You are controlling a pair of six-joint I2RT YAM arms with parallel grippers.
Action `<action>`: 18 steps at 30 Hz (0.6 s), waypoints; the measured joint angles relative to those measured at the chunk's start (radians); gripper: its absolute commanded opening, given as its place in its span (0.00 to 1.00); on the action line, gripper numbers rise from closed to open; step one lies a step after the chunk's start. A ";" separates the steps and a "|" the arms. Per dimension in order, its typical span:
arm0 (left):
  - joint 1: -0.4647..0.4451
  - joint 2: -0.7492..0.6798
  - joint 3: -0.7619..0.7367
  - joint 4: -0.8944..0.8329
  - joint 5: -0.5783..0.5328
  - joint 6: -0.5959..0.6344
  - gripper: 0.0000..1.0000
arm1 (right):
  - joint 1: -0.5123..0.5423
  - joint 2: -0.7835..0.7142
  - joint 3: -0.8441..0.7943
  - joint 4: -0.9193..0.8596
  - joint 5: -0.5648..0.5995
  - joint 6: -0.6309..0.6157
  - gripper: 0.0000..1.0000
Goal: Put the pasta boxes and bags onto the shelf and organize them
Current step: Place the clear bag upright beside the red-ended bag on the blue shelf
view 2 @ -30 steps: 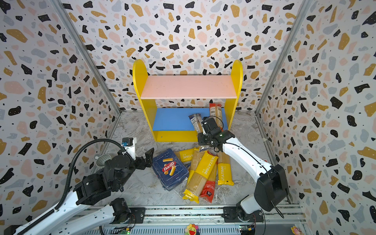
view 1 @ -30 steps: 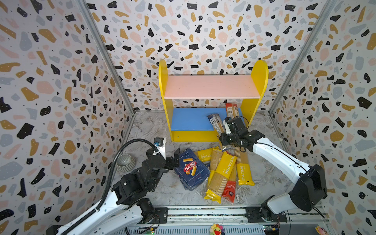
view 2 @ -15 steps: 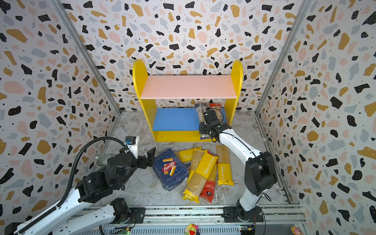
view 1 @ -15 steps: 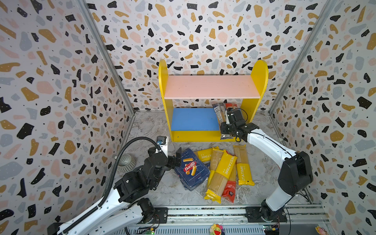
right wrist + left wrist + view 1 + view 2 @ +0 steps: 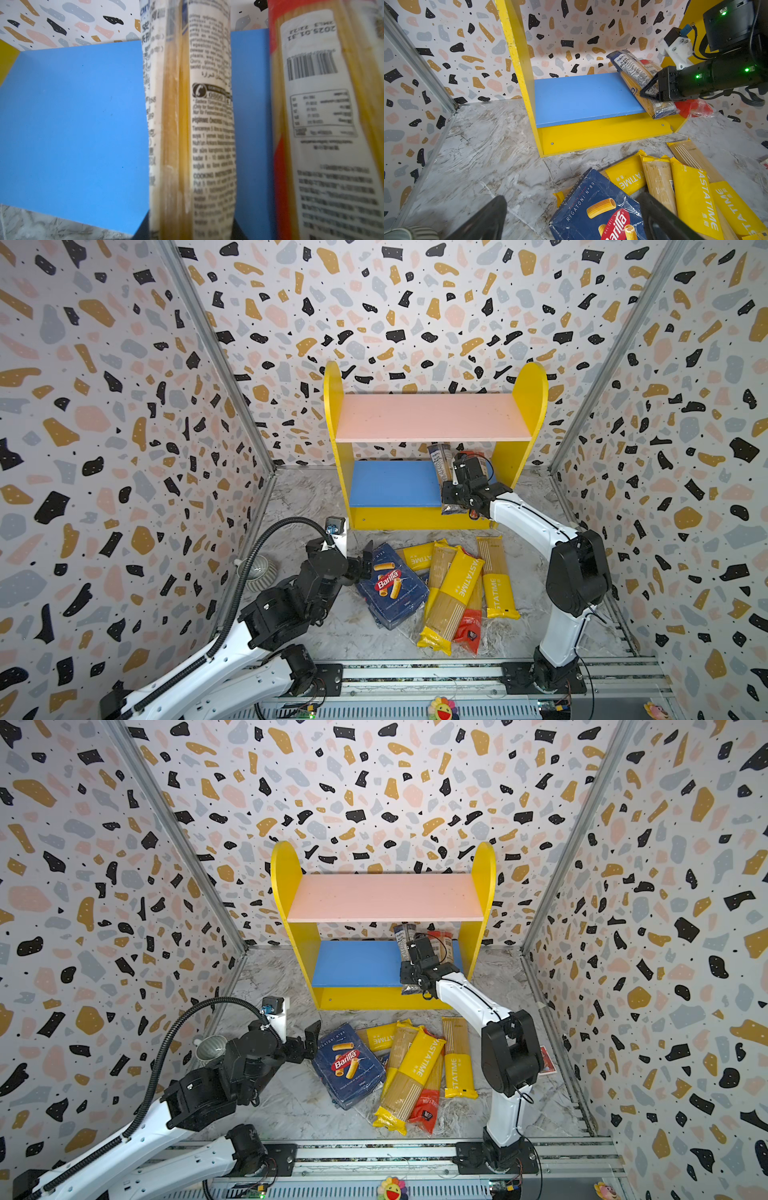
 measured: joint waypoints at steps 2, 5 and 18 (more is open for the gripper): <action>0.000 0.002 0.000 0.000 0.000 0.000 0.99 | 0.000 0.014 0.017 0.001 0.015 0.000 0.20; 0.000 0.007 0.000 -0.001 -0.003 0.000 1.00 | 0.000 0.018 0.023 -0.001 0.037 0.000 0.30; 0.000 0.010 0.000 -0.001 -0.011 -0.001 0.99 | 0.001 0.009 0.047 0.032 0.095 -0.033 0.79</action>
